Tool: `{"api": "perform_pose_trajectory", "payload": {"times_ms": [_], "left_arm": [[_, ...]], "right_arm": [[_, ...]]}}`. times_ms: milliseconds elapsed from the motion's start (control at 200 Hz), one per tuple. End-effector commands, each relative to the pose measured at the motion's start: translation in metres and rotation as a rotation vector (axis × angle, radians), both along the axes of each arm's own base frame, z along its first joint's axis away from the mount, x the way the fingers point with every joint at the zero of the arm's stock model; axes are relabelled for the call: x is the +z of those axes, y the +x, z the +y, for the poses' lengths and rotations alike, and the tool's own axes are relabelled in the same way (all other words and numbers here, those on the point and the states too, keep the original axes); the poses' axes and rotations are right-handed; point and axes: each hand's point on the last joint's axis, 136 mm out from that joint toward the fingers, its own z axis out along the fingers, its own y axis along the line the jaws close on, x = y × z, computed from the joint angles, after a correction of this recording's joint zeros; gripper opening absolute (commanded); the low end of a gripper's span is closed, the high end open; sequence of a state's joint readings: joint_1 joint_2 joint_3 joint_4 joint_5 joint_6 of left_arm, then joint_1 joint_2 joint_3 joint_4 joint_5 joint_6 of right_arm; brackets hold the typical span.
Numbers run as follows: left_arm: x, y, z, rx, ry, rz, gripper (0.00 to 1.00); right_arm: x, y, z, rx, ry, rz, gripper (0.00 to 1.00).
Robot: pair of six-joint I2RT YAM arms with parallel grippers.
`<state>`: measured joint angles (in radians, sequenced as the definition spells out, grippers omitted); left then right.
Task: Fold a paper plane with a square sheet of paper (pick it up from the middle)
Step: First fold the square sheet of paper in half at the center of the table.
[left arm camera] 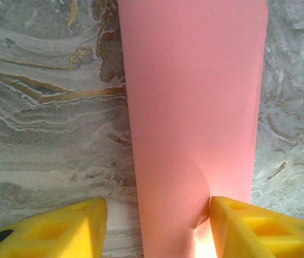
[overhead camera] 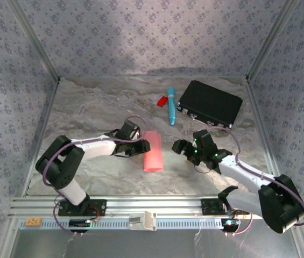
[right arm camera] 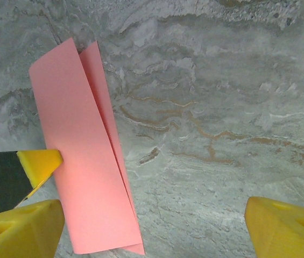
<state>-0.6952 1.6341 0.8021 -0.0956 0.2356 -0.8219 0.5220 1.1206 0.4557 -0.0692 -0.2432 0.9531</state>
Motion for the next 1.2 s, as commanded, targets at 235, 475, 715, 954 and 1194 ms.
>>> {"api": "perform_pose_trajectory", "payload": {"times_ms": [235, 475, 715, 954, 1194], "left_arm": [[-0.014, -0.008, -0.007, -0.122, 0.042, 0.073, 0.52], [-0.015, -0.011, -0.008, -0.226, 0.091, 0.094, 0.52], [-0.026, -0.009, -0.002, -0.206, 0.156, 0.137, 0.53], [-0.035, -0.008, 0.004, -0.201, 0.216, 0.165, 0.56], [-0.041, -0.008, 0.009, -0.203, 0.264, 0.179, 0.58]], "right_arm": [[0.009, 0.008, 0.006, -0.004, 0.002, -0.021, 0.89], [0.008, 0.007, 0.006, -0.007, -0.003, -0.02, 0.89], [0.008, 0.007, 0.007, -0.006, -0.004, -0.021, 0.89], [0.006, 0.007, 0.005, -0.009, -0.014, -0.016, 0.9], [0.006, 0.007, 0.004, -0.012, -0.017, -0.017, 0.9]]}}
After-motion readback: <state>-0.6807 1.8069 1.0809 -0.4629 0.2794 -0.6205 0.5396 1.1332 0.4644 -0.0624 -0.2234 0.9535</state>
